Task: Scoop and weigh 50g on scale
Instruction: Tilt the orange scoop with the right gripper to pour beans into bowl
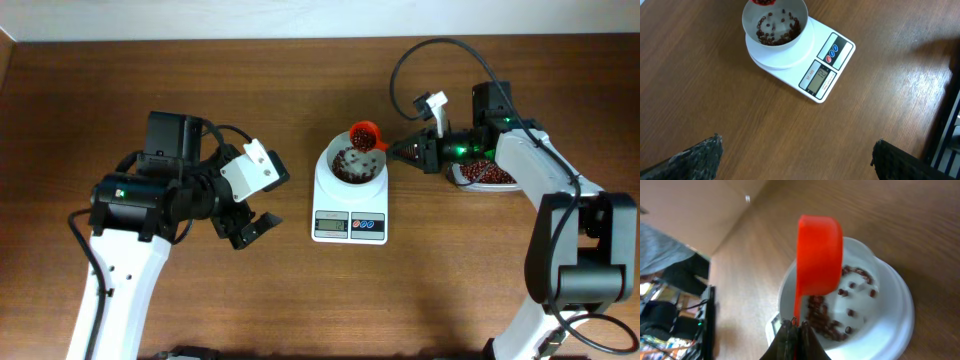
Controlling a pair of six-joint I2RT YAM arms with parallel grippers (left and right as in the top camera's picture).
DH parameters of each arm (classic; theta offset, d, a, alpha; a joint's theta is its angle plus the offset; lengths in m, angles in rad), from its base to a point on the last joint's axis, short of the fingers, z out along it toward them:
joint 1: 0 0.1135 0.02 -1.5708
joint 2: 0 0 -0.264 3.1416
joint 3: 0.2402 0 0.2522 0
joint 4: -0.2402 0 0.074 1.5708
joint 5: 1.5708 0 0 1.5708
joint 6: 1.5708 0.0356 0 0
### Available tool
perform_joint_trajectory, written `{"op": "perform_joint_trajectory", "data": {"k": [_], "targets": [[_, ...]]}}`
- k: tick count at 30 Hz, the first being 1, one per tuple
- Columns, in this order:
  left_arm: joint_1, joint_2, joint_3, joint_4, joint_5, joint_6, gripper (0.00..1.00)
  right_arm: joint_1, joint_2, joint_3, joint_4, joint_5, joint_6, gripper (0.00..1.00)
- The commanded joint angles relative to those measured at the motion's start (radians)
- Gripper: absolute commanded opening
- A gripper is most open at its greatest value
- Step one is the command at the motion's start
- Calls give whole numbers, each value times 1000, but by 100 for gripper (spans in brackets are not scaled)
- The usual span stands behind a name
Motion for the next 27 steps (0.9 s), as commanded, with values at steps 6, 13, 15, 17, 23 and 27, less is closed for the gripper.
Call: {"op": "perform_joint_trajectory", "data": {"k": [6,13,15,17,23,27], "targets": [[-1,-3,3,-1,3,-6,99,17,4,-2,12,-50,-23,4],[-1,-3,3,-1,3,-6,99,15,4,-2,20,13,42,4],[-1,-3,3,-1,3,-6,99,15,4,-2,41,81,143,4],[-1,-3,3,-1,3,-6,99,15,4,-2,18,-31,56,4],[-1,-3,3,-1,3,-6,99,15,4,-2,27,45,114,4],[-1,-3,3,-1,3,-6,99,15,4,-2,53,139,254,4]]}}
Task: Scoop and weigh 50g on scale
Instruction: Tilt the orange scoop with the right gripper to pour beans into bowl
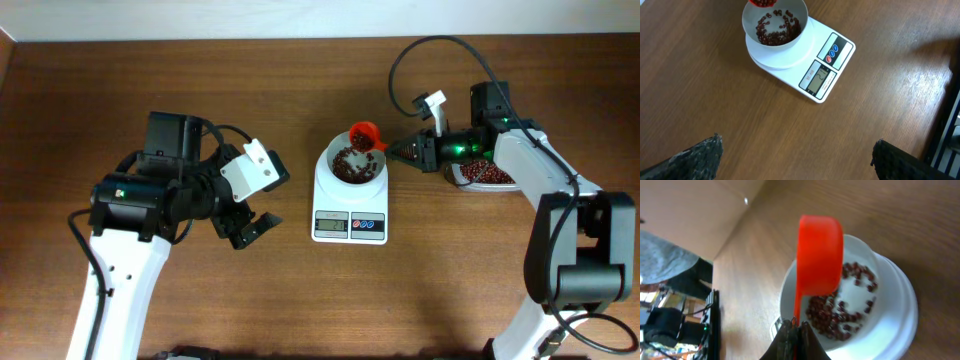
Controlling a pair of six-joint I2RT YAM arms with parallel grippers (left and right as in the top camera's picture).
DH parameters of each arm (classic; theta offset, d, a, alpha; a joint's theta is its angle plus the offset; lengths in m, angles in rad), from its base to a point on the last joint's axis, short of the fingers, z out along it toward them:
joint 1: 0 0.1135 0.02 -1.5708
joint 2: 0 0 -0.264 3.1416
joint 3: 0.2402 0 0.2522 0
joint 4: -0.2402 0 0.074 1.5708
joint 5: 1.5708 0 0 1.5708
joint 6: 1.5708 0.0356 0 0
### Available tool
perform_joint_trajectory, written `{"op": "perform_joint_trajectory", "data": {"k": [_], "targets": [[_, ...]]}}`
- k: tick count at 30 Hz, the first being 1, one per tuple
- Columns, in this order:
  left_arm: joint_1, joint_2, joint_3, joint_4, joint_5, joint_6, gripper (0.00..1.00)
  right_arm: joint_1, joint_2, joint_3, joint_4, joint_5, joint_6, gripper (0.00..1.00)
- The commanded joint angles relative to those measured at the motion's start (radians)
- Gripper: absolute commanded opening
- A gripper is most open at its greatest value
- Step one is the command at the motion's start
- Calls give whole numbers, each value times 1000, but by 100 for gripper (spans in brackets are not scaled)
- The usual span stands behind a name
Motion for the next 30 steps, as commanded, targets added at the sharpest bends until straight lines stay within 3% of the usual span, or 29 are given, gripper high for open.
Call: {"op": "perform_joint_trajectory", "data": {"k": [1,2,3,4,5,6,7,9,11,13,16,18,20,23,25,27,30], "targets": [[-1,-3,3,-1,3,-6,99,9,3,-1,7,51,87,4],[-1,-3,3,-1,3,-6,99,9,3,-1,-14,-52,-35,4],[-1,-3,3,-1,3,-6,99,8,3,-1,-6,-11,-6,4],[-1,-3,3,-1,3,-6,99,8,3,-1,2,124,128,4],[-1,-3,3,-1,3,-6,99,11,3,-1,-29,20,2,4],[-1,-3,3,-1,3,-6,99,10,3,-1,-28,8,-35,4],[-1,-3,3,-1,3,-6,99,9,3,-1,-14,87,59,4],[-1,-3,3,-1,3,-6,99,9,3,-1,-39,0,-46,4],[-1,-3,3,-1,3,-6,99,9,3,-1,-26,72,76,4],[-1,-3,3,-1,3,-6,99,10,3,-1,-31,-63,-43,4],[-1,-3,3,-1,3,-6,99,8,3,-1,-26,76,96,4],[-1,-3,3,-1,3,-6,99,8,3,-1,-46,-66,-82,4],[-1,-3,3,-1,3,-6,99,8,3,-1,-26,128,112,4],[-1,-3,3,-1,3,-6,99,8,3,-1,-52,-136,-111,4],[-1,-3,3,-1,3,-6,99,8,3,-1,-14,107,105,4],[-1,-3,3,-1,3,-6,99,8,3,-1,-57,7,-23,4],[-1,-3,3,-1,3,-6,99,8,3,-1,-66,84,-34,4]]}}
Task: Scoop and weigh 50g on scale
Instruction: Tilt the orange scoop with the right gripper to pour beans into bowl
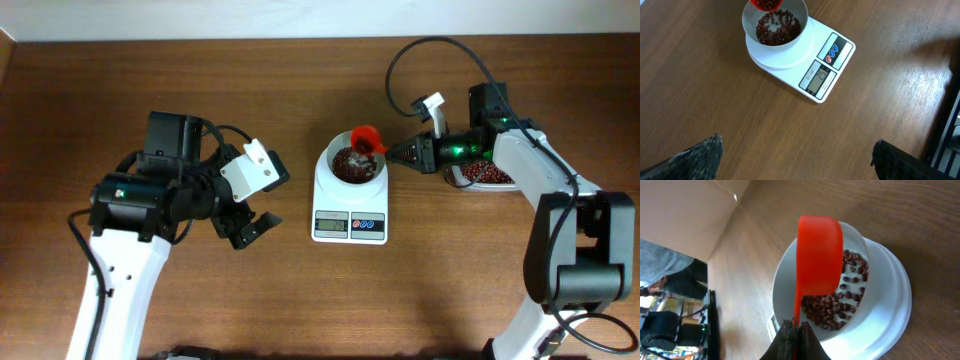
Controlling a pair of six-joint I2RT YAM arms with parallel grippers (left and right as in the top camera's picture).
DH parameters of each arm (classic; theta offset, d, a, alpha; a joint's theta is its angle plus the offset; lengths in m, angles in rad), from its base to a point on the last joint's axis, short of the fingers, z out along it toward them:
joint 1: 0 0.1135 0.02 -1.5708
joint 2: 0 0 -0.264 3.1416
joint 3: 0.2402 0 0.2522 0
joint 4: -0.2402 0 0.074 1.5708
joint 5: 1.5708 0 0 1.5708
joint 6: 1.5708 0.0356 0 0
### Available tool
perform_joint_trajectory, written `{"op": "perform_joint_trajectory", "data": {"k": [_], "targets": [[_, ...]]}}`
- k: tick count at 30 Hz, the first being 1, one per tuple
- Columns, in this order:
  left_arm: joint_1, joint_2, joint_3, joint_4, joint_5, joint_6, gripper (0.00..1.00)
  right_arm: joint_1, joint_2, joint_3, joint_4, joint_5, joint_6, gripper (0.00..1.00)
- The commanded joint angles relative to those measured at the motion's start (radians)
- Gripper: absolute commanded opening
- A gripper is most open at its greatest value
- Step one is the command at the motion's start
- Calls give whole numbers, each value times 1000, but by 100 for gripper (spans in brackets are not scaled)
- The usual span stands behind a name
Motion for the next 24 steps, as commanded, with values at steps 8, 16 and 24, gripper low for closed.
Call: {"op": "perform_joint_trajectory", "data": {"k": [8,16,24], "targets": [[-1,-3,3,-1,3,-6,99,6,-13,-1,-107,-56,-348,4],[-1,-3,3,-1,3,-6,99,11,-24,4,-52,76,-167,4],[-1,-3,3,-1,3,-6,99,22,-39,7,-70,31,-285,4]]}}
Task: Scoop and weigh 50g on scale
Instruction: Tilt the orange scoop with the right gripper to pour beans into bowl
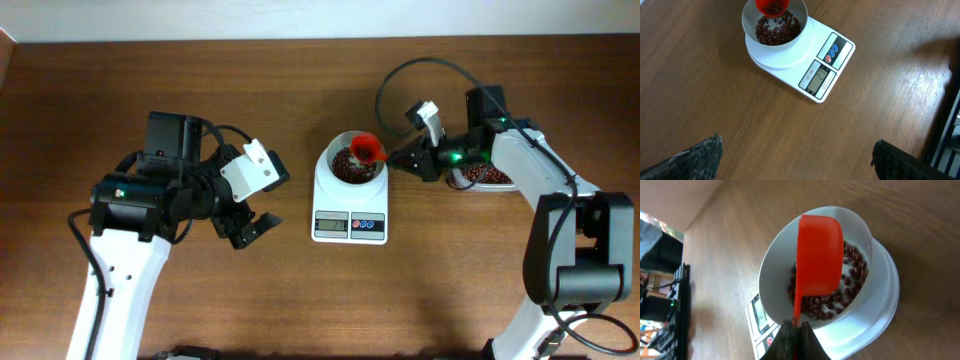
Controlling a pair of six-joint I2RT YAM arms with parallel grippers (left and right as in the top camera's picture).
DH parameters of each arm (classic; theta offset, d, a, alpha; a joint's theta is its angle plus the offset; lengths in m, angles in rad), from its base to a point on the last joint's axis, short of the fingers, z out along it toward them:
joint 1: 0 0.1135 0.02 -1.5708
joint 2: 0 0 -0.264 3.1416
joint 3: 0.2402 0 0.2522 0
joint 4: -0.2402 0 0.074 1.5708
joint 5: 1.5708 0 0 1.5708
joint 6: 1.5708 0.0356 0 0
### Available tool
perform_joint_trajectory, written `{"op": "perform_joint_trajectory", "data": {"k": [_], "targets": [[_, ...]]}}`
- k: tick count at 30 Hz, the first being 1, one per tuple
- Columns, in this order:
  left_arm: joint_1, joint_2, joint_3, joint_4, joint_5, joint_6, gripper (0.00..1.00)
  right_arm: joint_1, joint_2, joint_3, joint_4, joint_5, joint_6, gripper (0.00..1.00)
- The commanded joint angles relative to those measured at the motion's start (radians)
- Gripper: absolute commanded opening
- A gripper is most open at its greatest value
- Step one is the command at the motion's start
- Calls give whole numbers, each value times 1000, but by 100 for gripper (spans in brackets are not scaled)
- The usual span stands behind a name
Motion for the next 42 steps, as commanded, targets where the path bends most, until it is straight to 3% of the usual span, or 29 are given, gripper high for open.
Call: {"op": "perform_joint_trajectory", "data": {"k": [1,2,3,4,5,7,9,11,12,14,16,17,19,20,22,24,25,27,29,30,32,33,34,35,37,38,40,42], "targets": [[-1,-3,3,-1,3,-6,99,11,-36,6,35,23,128,4],[-1,-3,3,-1,3,-6,99,11,-38,6,6,-63,20,4],[-1,-3,3,-1,3,-6,99,11,-38,6,29,-42,11,4],[-1,-3,3,-1,3,-6,99,9,-37,6,55,19,159,4],[-1,-3,3,-1,3,-6,99,14,-40,6,9,-80,-13,4],[-1,-3,3,-1,3,-6,99,16,-39,6,50,36,168,4],[-1,-3,3,-1,3,-6,99,23,-43,6,-44,-121,-148,4],[-1,-3,3,-1,3,-6,99,23,-43,6,-17,-24,-13,4],[-1,-3,3,-1,3,-6,99,23,-47,7,-52,-54,-99,4],[-1,-3,3,-1,3,-6,99,23,-47,7,-35,-18,-39,4],[-1,-3,3,-1,3,-6,99,23,-53,7,-57,-76,-148,4],[-1,-3,3,-1,3,-6,99,23,-53,7,-27,-38,-29,4],[-1,-3,3,-1,3,-6,99,24,-58,8,-42,-38,-139,4],[-1,-3,3,-1,3,-6,99,23,-58,8,-10,23,13,4],[-1,-3,3,-1,3,-6,99,26,-66,8,-61,-29,-149,4],[-1,-3,3,-1,3,-6,99,24,-66,8,-11,50,20,4],[-1,-3,3,-1,3,-6,99,26,-73,8,-73,-33,-162,4],[-1,-3,3,-1,3,-6,99,24,-73,8,-19,59,16,4],[-1,-3,3,-1,3,-6,99,26,-81,8,-51,24,-141,4],[-1,-3,3,-1,3,-6,99,24,-81,8,1,122,68,4],[-1,-3,3,-1,3,-6,99,29,-88,8,-66,23,-165,4],[-1,-3,3,-1,3,-6,99,29,-88,8,-21,103,-16,4],[-1,-3,3,-1,3,-6,99,30,-88,8,-33,70,-14,4],[-1,-3,3,-1,3,-6,99,32,-93,8,-58,36,-122,4],[-1,-3,3,-1,3,-6,99,32,-93,8,-32,98,-8,4],[-1,-3,3,-1,3,-6,99,32,-96,8,-69,26,-122,4],[-1,-3,3,-1,3,-6,99,31,-96,8,-29,92,-10,4],[-1,-3,3,-1,3,-6,99,38,-99,8,-38,72,-98,4]]}}
